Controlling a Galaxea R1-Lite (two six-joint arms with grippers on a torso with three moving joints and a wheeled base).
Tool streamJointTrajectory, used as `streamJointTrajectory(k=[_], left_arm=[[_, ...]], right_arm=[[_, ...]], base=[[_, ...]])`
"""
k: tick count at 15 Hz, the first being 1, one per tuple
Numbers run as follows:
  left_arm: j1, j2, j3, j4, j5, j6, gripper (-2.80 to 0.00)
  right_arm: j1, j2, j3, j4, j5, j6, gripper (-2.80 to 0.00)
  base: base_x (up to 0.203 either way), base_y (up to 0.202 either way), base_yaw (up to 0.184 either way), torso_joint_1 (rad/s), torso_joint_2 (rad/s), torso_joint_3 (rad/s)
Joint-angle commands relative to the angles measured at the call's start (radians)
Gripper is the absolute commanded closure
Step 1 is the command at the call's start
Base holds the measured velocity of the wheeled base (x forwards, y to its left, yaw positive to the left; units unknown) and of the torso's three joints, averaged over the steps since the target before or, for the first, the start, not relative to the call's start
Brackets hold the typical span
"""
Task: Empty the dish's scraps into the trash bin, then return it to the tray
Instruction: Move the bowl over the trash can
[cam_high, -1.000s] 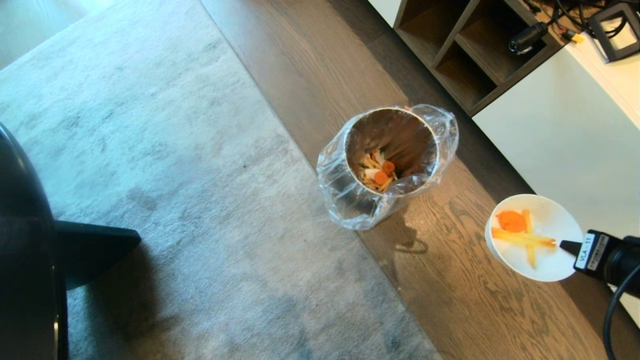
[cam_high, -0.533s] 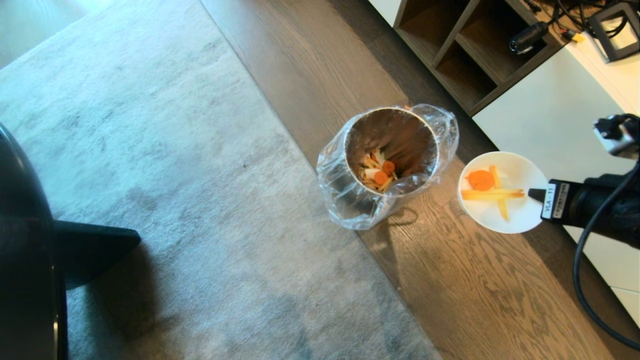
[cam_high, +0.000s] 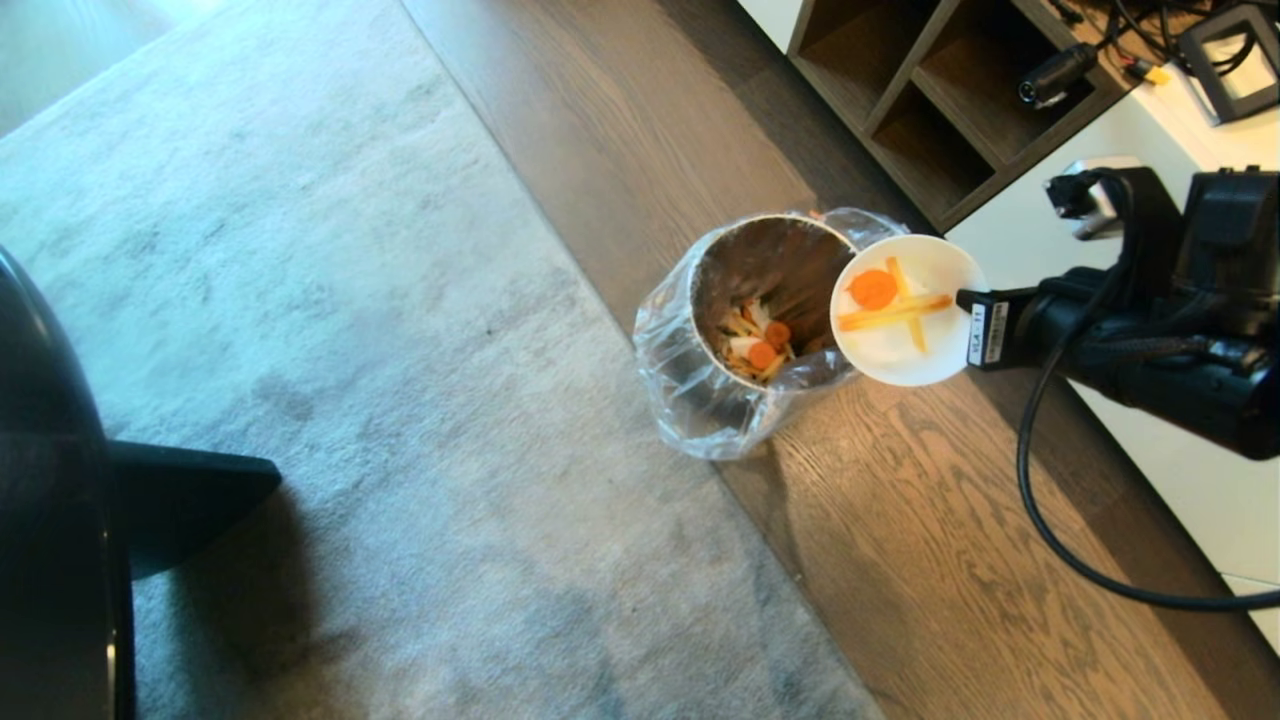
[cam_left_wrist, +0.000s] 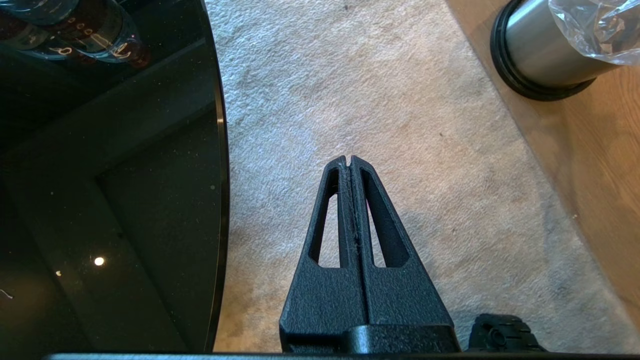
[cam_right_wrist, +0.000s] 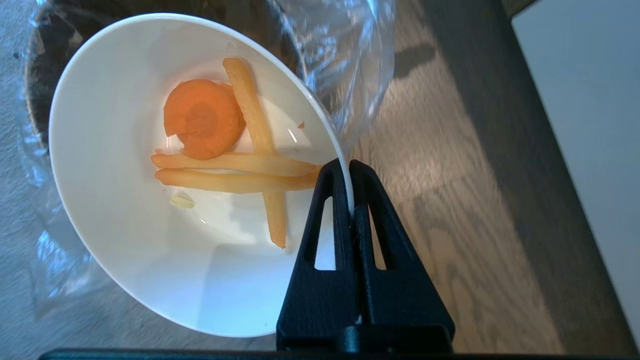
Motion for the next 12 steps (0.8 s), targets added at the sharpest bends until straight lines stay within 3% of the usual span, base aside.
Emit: streamJointTrajectory(k=[1,4,9,12], left_arm=[[0.0,0.0,0.0,-0.001,0.0,-0.001,0.0],[0.0,0.0,0.0,-0.001,0.0,-0.001,0.0],[0.0,0.0,0.0,-0.001,0.0,-0.001,0.0],[0.0,0.0,0.0,-0.001,0.0,-0.001,0.0]], right_arm=[[0.001,0.073,-0.012,-0.124,-0.001,-0.073,0.0],[0.001,0.143,-0.017,-0.328,0.001,-0.23,0.0],[0.006,0.218,-0.021,-0.547,0.011,-0.476,0.0],[0.051,0.266,-0.04,-0.66,0.011,-0.6,0.0]], base=[[0.0,0.0,0.0,0.0,0.0,0.0],[0.0,0.0,0.0,0.0,0.0,0.0],[0.0,0.0,0.0,0.0,0.0,0.0],[0.0,0.0,0.0,0.0,0.0,0.0]])
